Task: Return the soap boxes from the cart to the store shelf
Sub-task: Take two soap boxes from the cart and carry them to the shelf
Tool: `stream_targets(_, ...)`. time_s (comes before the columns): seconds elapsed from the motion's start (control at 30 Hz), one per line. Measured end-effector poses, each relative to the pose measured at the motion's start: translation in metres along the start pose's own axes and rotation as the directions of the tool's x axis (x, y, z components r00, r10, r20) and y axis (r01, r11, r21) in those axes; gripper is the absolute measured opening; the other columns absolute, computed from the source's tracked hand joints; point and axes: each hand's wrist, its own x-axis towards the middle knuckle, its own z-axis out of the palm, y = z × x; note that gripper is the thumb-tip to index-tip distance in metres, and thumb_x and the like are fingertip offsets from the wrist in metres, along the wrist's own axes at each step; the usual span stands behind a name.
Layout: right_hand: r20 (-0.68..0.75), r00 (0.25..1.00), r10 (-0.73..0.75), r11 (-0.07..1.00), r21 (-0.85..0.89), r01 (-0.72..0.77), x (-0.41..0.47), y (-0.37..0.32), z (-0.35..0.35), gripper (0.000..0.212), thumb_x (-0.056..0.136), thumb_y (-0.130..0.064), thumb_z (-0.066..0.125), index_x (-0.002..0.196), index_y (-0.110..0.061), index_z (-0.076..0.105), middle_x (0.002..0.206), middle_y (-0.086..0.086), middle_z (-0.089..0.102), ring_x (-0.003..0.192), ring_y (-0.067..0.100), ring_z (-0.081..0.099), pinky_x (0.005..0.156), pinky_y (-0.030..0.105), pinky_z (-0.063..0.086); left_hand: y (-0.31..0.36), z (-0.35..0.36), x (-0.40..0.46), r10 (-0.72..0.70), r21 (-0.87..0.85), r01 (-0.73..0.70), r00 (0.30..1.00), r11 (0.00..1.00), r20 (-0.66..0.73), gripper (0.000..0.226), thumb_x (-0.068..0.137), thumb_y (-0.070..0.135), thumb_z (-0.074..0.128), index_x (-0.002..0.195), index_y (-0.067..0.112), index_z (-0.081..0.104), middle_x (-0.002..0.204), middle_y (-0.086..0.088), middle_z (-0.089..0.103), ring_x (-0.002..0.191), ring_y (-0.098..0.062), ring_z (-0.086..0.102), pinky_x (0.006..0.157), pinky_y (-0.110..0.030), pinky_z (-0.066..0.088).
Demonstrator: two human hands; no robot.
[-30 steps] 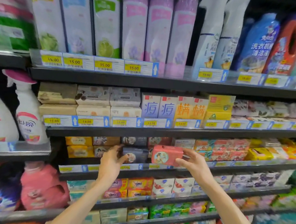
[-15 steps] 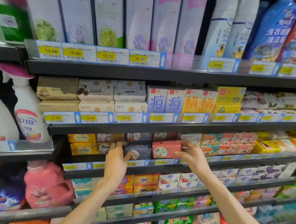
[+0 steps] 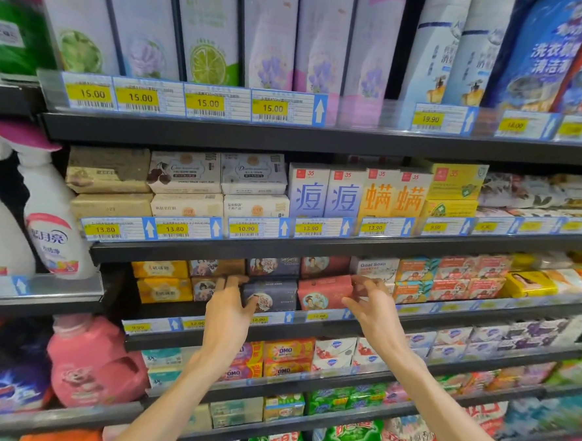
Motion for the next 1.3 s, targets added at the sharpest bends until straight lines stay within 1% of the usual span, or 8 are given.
stream_targets(0.07, -0.043, 0.999, -0.010, 0.999, -0.040, 0.008, -0.002, 0.001, 0.004, 0.037, 0.089, -0.018, 0.073, 0.124, -0.017, 0.060, 0.105, -0.004, 0.058, 0.086, 0.005, 0.062, 0.082, 0.028, 0.055, 0.000, 0.000, 0.000, 0.007, -0.001, -0.007, 1.000, 1.000, -0.001, 0.034, 0.088, 0.029, 0.076, 0.117, 0.020, 0.060, 0.116, -0.003, 0.064, 0.096, -0.024, 0.070, 0.086, -0.043, 0.061)
stream_targets(0.17, -0.093, 0.996, -0.003, 0.992, -0.129, -0.009, -0.006, 0.001, 0.011, 0.031, 0.090, -0.021, 0.072, 0.117, -0.019, 0.057, 0.097, -0.005, 0.058, 0.076, 0.004, 0.057, 0.067, 0.024, 0.045, 0.000, 0.000, 0.000, 0.021, -0.007, -0.021, 1.000, 1.000, -0.007, 0.033, 0.088, 0.030, 0.076, 0.116, 0.021, 0.061, 0.114, -0.002, 0.064, 0.094, -0.023, 0.070, 0.085, -0.042, 0.061)
stream_targets(0.23, -0.117, 0.993, 0.023, 0.994, -0.101, -0.035, -0.009, 0.000, 0.014, 0.031, 0.091, -0.021, 0.071, 0.113, -0.021, 0.050, 0.093, -0.007, 0.058, 0.074, 0.006, 0.056, 0.061, 0.024, 0.041, 0.000, -0.001, -0.001, 0.027, -0.010, -0.027, 1.000, 1.000, -0.006, 0.033, 0.088, 0.030, 0.077, 0.116, 0.021, 0.061, 0.114, -0.002, 0.064, 0.094, -0.023, 0.071, 0.085, -0.041, 0.061)
stream_targets(0.37, -0.162, 0.987, -0.019, 0.987, -0.159, -0.007, -0.008, 0.004, 0.016, 0.028, 0.088, -0.023, 0.074, 0.103, -0.022, 0.051, 0.093, -0.005, 0.059, 0.085, 0.018, 0.057, 0.070, 0.033, 0.049, 0.004, 0.000, -0.001, 0.026, -0.016, -0.026, 1.000, 1.000, 0.001, 0.034, 0.088, 0.031, 0.077, 0.116, 0.019, 0.062, 0.114, -0.004, 0.063, 0.093, -0.025, 0.070, 0.086, -0.042, 0.060)
stream_targets(0.57, -0.160, 0.987, 0.022, 0.994, -0.107, -0.039, -0.001, 0.008, 0.015, 0.030, 0.085, -0.027, 0.077, 0.098, -0.026, 0.050, 0.086, -0.009, 0.062, 0.074, 0.011, 0.061, 0.065, 0.037, 0.053, 0.005, 0.001, 0.000, 0.021, -0.006, -0.021, 1.000, 1.000, -0.004, 0.034, 0.088, 0.030, 0.077, 0.116, 0.018, 0.063, 0.112, -0.004, 0.063, 0.092, -0.025, 0.069, 0.086, -0.043, 0.059)
stream_targets(0.67, -0.154, 0.986, 0.055, 0.994, -0.089, -0.069, 0.004, 0.007, 0.014, 0.030, 0.085, -0.026, 0.077, 0.091, -0.024, 0.048, 0.081, -0.005, 0.062, 0.068, 0.012, 0.060, 0.059, 0.036, 0.050, 0.004, 0.002, -0.001, 0.025, -0.007, -0.025, 1.000, 1.000, -0.010, 0.034, 0.088, 0.029, 0.077, 0.116, 0.019, 0.062, 0.112, -0.004, 0.063, 0.092, -0.025, 0.070, 0.085, -0.044, 0.060)
stream_targets(0.83, -0.172, 0.984, 0.051, 0.990, -0.122, -0.072, 0.006, 0.004, 0.018, 0.026, 0.088, -0.026, 0.073, 0.086, -0.020, 0.048, 0.069, -0.008, 0.058, 0.059, 0.009, 0.054, 0.049, 0.027, 0.034, 0.004, 0.004, 0.000, 0.013, -0.003, -0.013, 1.000, 1.000, -0.006, 0.034, 0.088, 0.029, 0.077, 0.117, 0.020, 0.062, 0.116, -0.003, 0.062, 0.094, -0.025, 0.070, 0.086, -0.043, 0.060)
stream_targets(1.3, -0.132, 0.991, 0.036, 0.992, -0.117, -0.052, 0.007, 0.006, 0.019, 0.019, 0.089, -0.030, 0.072, 0.084, -0.021, 0.055, 0.066, -0.011, 0.060, 0.062, 0.005, 0.055, 0.053, 0.029, 0.038, 0.011, 0.005, 0.000, -0.017, 0.037, 0.017, 1.000, 0.999, 0.004, 0.035, 0.089, 0.028, 0.076, 0.119, 0.022, 0.061, 0.122, -0.004, 0.060, 0.098, -0.026, 0.069, 0.087, -0.042, 0.060)
